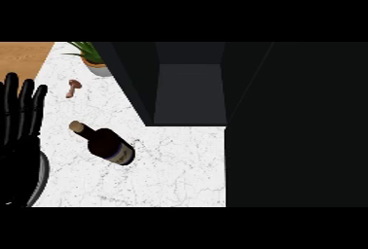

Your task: Pick up the wine, place it into the cabinet and close the cabinet

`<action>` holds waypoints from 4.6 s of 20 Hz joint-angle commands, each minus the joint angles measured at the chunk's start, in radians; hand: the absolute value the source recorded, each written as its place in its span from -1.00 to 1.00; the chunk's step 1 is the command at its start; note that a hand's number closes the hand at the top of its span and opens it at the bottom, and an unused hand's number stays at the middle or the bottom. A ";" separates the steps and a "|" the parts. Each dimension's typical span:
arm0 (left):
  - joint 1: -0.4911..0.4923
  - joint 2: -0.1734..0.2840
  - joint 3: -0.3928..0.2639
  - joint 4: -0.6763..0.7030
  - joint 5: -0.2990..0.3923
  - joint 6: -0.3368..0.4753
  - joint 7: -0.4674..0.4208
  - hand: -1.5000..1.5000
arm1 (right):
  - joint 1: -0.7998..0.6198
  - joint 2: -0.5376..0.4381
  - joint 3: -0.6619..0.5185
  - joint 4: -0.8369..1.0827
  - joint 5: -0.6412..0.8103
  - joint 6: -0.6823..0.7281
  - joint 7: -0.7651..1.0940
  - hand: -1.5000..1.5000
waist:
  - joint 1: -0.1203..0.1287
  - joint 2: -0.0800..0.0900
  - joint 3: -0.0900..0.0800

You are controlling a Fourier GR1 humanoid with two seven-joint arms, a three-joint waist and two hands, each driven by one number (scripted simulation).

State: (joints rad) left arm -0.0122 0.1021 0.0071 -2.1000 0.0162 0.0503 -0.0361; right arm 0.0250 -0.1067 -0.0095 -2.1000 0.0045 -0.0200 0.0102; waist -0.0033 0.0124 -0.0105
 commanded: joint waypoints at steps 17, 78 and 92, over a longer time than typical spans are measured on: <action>-0.322 -0.087 0.010 0.181 0.130 0.207 0.335 -1.00 | 0.141 -0.042 0.067 -0.256 -0.213 0.151 0.253 -1.00 | -0.001 -0.013 0.011; 0.100 -0.025 0.129 0.455 0.188 0.028 -0.070 -1.00 | 0.089 0.049 0.031 -0.266 -0.197 0.229 0.360 -1.00 | 0.001 -0.012 0.010; 0.111 -0.037 0.137 0.639 0.166 -0.045 -0.215 -1.00 | 0.112 0.083 0.098 -0.327 -0.134 0.212 0.378 -1.00 | 0.001 -0.013 0.010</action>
State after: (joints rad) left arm 0.1134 0.0562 0.1257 -1.5504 0.1759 0.0387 -0.1983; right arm 0.0911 -0.0351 0.0682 -2.4140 -0.1468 0.1777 0.4182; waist -0.0007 -0.0004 -0.0001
